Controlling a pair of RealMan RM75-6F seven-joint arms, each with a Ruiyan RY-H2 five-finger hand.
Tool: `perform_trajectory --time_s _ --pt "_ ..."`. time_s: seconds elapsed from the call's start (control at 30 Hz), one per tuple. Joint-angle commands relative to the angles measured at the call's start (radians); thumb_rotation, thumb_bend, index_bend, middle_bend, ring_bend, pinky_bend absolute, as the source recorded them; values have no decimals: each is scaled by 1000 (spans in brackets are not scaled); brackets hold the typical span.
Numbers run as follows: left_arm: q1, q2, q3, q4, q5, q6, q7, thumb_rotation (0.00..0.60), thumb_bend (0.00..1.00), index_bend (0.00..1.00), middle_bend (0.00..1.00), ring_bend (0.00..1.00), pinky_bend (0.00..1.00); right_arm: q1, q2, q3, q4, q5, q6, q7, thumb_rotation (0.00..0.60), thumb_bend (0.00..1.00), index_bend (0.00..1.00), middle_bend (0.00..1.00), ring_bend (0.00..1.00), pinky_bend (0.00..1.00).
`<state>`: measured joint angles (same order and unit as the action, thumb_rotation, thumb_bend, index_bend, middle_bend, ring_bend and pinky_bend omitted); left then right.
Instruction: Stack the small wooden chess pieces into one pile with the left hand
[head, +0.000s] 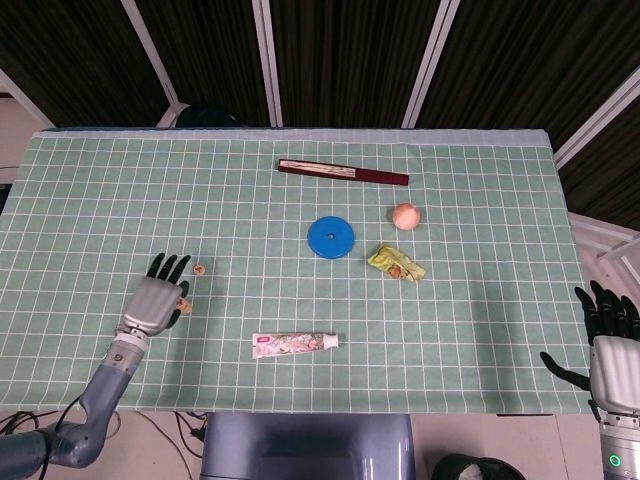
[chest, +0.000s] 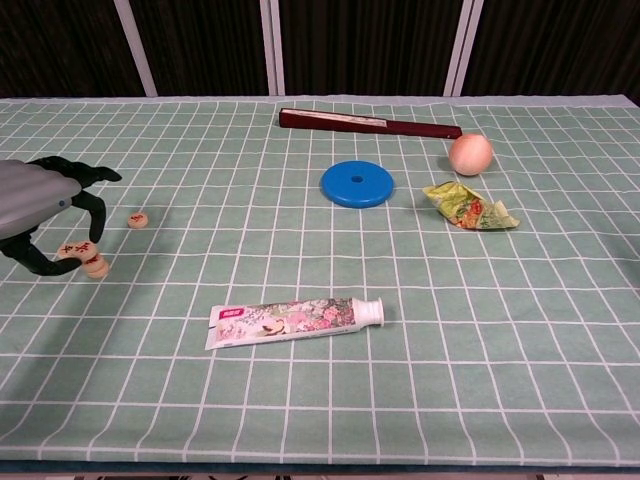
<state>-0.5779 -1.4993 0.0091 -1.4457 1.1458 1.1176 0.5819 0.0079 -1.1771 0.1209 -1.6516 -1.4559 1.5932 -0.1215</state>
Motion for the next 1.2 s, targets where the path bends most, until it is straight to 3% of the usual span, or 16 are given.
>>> perform_trajectory --time_s 0.03,1.2 --pt "0 -4 -3 2 2 -5 3 600 324 479 0 0 0 0 0 0 0 0 0 0 600 233 81 13 0 0" --pt "22 -24 -26 24 11 -21 42 600 323 458 0 0 0 0 -1 0 2 -1 1 0 600 232 81 13 0 0"
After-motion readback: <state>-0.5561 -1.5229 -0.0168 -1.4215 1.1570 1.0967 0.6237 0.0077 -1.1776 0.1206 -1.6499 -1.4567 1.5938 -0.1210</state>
